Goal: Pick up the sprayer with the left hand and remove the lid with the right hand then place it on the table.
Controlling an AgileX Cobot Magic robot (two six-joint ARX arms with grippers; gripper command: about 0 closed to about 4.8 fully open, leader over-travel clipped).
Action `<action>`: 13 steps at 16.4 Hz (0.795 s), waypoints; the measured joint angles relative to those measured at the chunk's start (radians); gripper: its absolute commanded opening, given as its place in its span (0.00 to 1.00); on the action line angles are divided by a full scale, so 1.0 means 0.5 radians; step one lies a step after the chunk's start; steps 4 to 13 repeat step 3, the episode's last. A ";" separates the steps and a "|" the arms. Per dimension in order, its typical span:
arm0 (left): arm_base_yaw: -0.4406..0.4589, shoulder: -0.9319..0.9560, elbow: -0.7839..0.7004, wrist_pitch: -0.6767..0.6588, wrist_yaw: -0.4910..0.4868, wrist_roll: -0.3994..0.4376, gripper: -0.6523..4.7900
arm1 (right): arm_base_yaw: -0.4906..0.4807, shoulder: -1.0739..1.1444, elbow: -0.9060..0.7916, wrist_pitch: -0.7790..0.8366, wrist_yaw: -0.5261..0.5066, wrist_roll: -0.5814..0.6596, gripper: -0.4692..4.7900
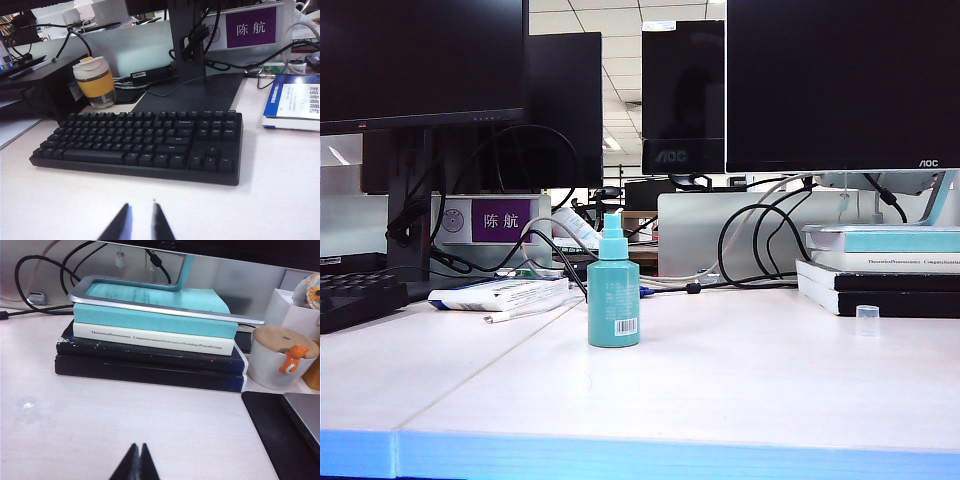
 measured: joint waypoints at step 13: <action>0.000 0.000 0.000 0.000 0.000 0.001 0.24 | 0.000 0.000 0.000 -0.001 0.000 0.000 0.09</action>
